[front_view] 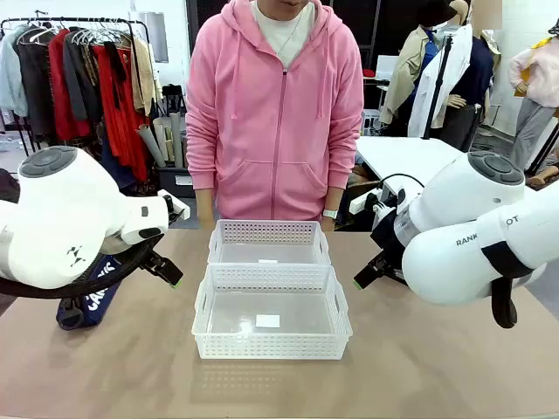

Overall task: Distribute items into two baskets.
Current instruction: Pick up the Pencil pouch that the person points to.

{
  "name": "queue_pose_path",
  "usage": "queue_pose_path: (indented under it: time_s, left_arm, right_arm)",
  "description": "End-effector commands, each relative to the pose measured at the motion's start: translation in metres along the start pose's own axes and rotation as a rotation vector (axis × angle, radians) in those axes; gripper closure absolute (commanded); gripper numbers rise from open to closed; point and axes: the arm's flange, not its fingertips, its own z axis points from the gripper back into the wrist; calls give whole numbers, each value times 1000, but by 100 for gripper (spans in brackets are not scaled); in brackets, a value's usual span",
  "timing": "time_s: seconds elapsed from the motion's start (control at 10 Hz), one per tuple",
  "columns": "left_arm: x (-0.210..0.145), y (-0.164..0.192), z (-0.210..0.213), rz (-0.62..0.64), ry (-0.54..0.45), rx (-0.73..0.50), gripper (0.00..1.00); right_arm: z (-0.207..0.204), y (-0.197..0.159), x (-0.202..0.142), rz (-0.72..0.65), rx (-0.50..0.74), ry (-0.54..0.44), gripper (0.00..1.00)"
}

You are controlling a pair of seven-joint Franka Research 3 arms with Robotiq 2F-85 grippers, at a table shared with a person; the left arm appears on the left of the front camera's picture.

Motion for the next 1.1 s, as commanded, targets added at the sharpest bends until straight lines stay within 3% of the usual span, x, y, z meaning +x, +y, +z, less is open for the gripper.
queue_pose_path:
  time_s: [0.0, 1.0]
  left_arm:
    - [0, 0, 0, 0, 0, 0, 0]
    - [0, 0, 0, 0, 0, 0, 0]
  right_arm:
    - [0, 0, 0, 0, 0, 0, 0]
    - [0, 0, 0, 0, 0, 0, 0]
